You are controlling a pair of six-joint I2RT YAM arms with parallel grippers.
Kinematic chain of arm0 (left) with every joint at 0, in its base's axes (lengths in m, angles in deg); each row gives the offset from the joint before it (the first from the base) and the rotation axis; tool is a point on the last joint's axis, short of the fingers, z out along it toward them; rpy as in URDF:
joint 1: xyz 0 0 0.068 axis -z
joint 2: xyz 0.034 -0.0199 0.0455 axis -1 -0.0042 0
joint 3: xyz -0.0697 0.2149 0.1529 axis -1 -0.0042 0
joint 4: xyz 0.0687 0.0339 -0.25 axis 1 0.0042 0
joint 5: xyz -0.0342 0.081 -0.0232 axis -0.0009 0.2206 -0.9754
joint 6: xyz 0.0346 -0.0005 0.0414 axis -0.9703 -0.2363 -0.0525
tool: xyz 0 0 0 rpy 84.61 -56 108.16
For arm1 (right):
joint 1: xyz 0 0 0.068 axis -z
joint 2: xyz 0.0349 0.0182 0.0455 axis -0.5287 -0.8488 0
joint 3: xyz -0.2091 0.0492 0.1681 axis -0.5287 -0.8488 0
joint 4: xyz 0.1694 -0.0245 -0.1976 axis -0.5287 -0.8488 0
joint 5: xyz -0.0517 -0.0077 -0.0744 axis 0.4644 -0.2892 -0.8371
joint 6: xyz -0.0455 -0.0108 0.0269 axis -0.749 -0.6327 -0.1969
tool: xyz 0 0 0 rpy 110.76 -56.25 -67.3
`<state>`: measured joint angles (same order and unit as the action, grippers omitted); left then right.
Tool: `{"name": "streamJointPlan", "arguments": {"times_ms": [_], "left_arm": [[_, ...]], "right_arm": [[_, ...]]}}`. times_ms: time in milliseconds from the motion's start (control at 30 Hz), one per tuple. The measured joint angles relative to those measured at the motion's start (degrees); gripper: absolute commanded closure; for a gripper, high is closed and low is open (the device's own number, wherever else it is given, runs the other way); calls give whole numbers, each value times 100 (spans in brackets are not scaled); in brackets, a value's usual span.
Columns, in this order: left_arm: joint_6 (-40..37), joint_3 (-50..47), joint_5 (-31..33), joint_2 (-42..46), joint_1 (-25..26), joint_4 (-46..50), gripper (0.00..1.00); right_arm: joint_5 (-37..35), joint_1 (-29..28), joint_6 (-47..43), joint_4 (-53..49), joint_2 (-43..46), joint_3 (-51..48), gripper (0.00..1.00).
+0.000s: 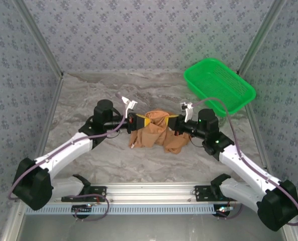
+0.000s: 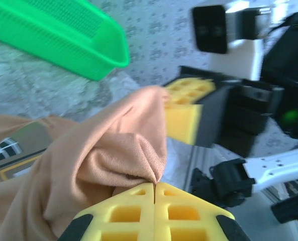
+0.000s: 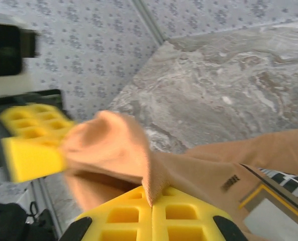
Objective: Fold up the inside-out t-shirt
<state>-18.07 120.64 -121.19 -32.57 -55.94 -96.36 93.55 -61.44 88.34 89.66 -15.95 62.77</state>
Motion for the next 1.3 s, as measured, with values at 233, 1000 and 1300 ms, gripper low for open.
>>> {"name": "streamJointPlan", "arguments": {"times_ms": [233, 1000, 1300], "left_arm": [[208, -249, -459, 310, 2, -640, 100], [-339, -275, -348, 315, 2, -101, 100], [-780, -273, 37, 352, 2, 457, 100]], "right_arm": [[-719, -122, -286, -1196, -490, 699, 70], [-654, -901, -2326, -2721, -964, 1410, 51], [363, -704, -2378, -2389, -1414, 1587, 96]]}}
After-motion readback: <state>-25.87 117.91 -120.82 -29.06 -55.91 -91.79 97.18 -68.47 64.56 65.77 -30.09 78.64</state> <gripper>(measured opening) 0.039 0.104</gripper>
